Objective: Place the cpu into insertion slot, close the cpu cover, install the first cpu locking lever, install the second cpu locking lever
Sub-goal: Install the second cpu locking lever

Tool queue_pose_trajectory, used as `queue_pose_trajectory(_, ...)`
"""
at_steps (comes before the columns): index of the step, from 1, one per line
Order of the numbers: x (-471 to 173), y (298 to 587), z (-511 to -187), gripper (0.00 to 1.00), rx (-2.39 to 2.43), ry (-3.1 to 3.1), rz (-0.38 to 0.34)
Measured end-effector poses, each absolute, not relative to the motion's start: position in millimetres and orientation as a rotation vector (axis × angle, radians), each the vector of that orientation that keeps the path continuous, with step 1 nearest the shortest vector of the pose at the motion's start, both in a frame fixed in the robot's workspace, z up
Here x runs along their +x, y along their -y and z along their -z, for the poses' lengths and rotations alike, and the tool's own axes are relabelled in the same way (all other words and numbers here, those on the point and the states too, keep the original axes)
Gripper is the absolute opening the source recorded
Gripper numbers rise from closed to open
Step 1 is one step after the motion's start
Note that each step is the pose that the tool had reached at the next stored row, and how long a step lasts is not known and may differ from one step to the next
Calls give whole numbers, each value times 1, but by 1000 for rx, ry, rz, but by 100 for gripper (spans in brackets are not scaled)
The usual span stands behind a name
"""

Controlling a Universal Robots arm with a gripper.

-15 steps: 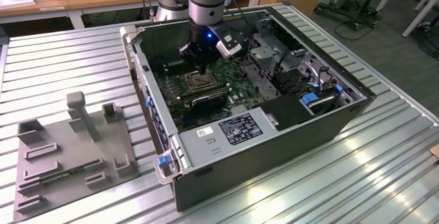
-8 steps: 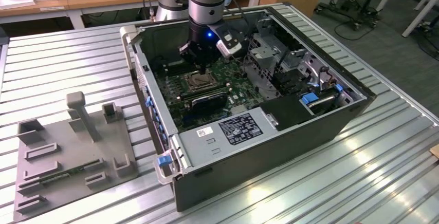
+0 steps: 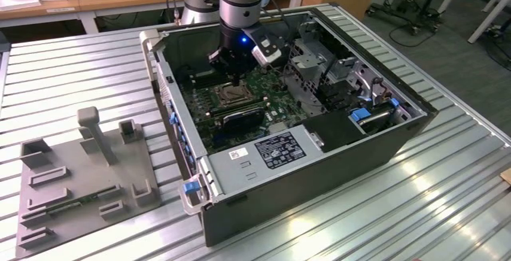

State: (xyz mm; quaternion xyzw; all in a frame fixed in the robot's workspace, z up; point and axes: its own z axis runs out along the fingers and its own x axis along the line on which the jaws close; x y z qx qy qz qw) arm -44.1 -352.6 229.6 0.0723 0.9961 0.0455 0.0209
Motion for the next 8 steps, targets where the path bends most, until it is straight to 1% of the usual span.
queue_pose_trajectory(8, -44, 353, -233, 11, 224, -3089, -140)
